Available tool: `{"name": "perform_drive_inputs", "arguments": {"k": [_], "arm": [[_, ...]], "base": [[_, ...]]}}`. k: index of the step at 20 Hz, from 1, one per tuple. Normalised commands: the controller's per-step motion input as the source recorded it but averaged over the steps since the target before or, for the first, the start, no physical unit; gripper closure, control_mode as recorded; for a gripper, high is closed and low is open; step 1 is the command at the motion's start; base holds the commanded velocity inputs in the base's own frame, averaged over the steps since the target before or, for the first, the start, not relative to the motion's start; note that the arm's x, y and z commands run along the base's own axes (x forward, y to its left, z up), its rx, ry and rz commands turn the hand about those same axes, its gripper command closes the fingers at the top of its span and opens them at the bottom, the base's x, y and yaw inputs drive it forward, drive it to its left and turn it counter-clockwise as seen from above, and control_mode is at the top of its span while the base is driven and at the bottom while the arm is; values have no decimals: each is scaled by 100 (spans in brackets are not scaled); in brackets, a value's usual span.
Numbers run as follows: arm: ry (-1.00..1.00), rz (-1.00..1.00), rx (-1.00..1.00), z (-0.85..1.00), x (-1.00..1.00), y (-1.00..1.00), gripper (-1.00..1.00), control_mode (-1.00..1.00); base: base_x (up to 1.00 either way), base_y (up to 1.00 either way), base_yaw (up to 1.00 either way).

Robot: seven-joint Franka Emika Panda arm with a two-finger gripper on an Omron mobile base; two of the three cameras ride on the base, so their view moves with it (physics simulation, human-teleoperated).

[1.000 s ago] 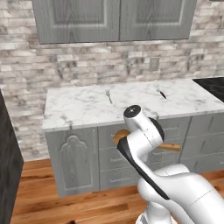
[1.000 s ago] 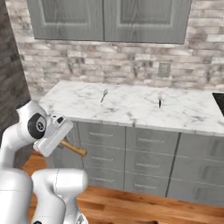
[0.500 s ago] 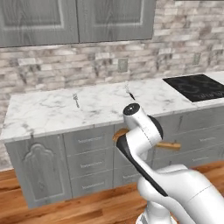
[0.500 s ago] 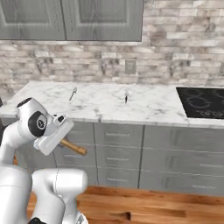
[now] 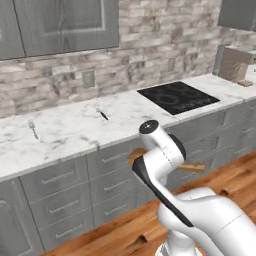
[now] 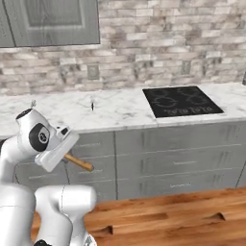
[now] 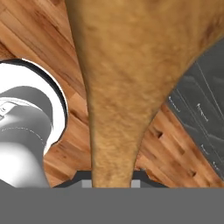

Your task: Organize the utensils by type. Pick up the wooden spoons from the counter and place them in the open cabinet. Then pick up the metallic utensils from the counter and place them in the open drawer.

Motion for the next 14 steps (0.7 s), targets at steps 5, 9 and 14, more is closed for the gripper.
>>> {"name": "perform_drive_inputs", "arguments": {"k": [5,9,14], "arm": [[0,0,0,0,0,0,100,100],[0,0,0,0,0,0,100,100],[0,0,0,0,0,0,100,100]], "base": [[12,-43,-59],[20,-34,-69],[23,-32,-62]]}}
